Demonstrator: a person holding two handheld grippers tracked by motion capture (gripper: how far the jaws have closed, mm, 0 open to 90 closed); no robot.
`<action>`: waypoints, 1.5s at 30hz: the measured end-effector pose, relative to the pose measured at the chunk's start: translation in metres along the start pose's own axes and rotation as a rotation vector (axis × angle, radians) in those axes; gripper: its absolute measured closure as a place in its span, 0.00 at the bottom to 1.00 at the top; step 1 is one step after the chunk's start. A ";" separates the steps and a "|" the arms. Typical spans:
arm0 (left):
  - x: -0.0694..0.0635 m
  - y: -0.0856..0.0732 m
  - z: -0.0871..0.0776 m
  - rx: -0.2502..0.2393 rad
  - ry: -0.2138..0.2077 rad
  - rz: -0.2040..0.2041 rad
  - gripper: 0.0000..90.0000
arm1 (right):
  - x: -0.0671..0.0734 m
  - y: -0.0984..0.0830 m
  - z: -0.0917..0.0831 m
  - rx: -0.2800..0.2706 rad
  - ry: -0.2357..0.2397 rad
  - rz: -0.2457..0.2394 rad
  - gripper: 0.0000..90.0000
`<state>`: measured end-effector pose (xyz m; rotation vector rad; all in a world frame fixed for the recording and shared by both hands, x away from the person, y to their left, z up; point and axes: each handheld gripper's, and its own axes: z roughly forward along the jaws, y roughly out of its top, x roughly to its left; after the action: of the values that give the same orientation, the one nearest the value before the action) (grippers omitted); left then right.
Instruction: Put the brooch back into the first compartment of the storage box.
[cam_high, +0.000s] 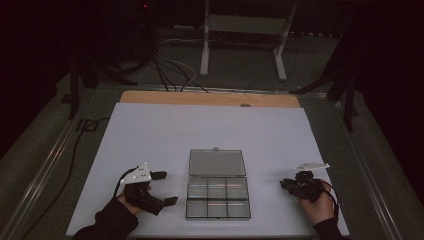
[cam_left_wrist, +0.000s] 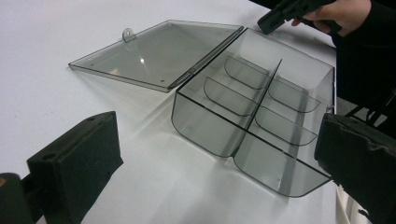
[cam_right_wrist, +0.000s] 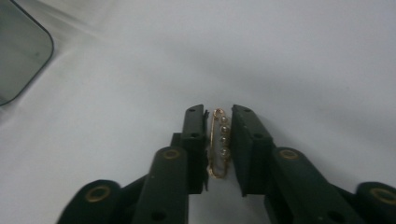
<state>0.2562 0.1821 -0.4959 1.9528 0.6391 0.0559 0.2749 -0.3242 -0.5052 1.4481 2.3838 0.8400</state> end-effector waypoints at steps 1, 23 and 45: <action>0.000 0.000 0.000 0.001 -0.001 0.001 0.02 | 0.000 0.000 0.000 0.004 -0.003 0.002 0.89; 0.001 -0.001 0.001 0.005 -0.010 -0.005 0.02 | 0.000 0.004 -0.004 -0.011 -0.005 0.009 0.95; 0.001 -0.001 0.001 0.008 -0.013 -0.002 0.02 | 0.010 0.017 -0.014 -0.053 0.039 -0.014 0.95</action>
<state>0.2569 0.1817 -0.4978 1.9590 0.6334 0.0388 0.2765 -0.3147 -0.4830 1.4061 2.3781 0.9295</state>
